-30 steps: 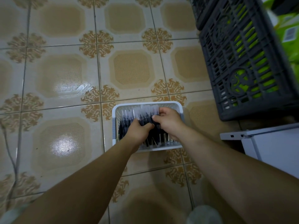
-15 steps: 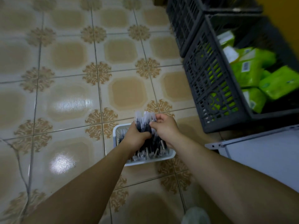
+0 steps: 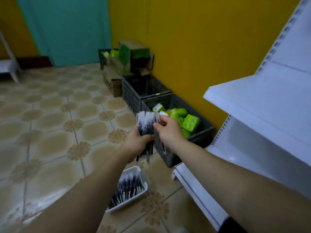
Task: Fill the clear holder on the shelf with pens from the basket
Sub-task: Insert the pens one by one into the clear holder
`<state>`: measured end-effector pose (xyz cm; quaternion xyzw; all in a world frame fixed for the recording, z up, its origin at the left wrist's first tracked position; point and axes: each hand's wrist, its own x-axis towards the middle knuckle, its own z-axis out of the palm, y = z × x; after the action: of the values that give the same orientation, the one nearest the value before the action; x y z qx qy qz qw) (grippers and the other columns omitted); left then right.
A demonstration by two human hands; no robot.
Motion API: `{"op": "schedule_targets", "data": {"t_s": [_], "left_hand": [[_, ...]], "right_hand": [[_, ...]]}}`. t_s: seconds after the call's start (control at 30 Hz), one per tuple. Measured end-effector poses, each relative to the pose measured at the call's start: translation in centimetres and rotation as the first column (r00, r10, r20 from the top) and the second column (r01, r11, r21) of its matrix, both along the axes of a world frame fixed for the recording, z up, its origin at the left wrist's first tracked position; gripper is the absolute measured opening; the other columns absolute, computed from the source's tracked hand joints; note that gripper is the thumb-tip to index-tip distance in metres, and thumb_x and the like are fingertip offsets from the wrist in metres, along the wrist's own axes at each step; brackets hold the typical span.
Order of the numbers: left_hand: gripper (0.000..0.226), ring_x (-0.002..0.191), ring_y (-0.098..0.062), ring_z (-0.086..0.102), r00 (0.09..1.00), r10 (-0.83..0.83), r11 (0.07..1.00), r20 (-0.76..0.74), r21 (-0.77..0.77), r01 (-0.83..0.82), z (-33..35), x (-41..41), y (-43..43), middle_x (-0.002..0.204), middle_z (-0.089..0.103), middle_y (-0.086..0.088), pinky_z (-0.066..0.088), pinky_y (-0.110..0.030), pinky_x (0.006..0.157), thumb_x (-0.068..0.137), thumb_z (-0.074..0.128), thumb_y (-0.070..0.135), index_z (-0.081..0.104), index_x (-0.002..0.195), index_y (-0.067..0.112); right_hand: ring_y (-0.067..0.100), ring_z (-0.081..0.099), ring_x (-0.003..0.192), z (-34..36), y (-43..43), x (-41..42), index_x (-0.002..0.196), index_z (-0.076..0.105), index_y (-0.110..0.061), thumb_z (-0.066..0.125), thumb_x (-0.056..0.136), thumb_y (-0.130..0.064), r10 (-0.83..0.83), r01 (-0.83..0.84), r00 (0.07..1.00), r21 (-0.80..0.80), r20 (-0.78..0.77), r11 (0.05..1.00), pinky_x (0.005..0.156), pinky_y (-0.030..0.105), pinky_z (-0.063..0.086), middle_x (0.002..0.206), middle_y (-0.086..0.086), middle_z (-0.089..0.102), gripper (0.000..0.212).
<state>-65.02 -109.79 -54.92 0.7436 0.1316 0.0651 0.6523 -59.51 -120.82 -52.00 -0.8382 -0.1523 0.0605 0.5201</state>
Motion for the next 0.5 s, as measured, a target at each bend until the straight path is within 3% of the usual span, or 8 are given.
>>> {"op": "schedule_targets", "data": {"t_s": [0.17, 0.3, 0.5], "left_hand": [[0.027, 0.092, -0.035, 0.066, 0.988, -0.015, 0.992, 0.152, 0.125, -0.005, 8.9, -3.3, -5.9, 0.095, 0.069, -0.015, 0.051, -0.052, 0.086, 0.087, 0.064, 0.005, 0.06, 0.089, 0.031], [0.029, 0.091, -0.025, 0.066, 0.967, -0.065, 0.981, 0.246, 0.192, 0.018, 13.8, -5.3, -10.1, 0.095, 0.069, -0.008, 0.052, -0.047, 0.087, 0.084, 0.066, 0.002, 0.06, 0.09, 0.031], [0.026, 0.087, -0.029, 0.067, 0.947, -0.161, 0.965, 0.278, 0.247, 0.091, 17.3, -6.1, -15.4, 0.093, 0.068, -0.012, 0.055, -0.049, 0.08, 0.086, 0.066, 0.012, 0.058, 0.111, 0.014]], "right_hand": [[0.019, 0.059, 0.093, 8.5, -6.5, -3.8, 0.111, 0.059, -0.018, 0.061, 0.092, -0.021, -0.117, 0.104, 0.982, 0.089, 0.15, 0.991, 0.079, 0.033, 0.047, 0.099, -0.001, 0.062, 0.019], [0.022, 0.062, 0.093, 12.9, -11.3, -6.3, 0.108, 0.061, -0.016, 0.062, 0.091, -0.022, -0.171, 0.14, 0.958, 0.143, 0.232, 0.98, 0.08, 0.038, 0.051, 0.097, -0.001, 0.063, 0.018], [0.023, 0.061, 0.099, 16.7, -17.5, -9.0, 0.114, 0.063, -0.012, 0.06, 0.093, -0.021, -0.21, 0.166, 0.929, 0.165, 0.303, 0.972, 0.089, 0.041, 0.051, 0.107, 0.004, 0.066, 0.023]]}}
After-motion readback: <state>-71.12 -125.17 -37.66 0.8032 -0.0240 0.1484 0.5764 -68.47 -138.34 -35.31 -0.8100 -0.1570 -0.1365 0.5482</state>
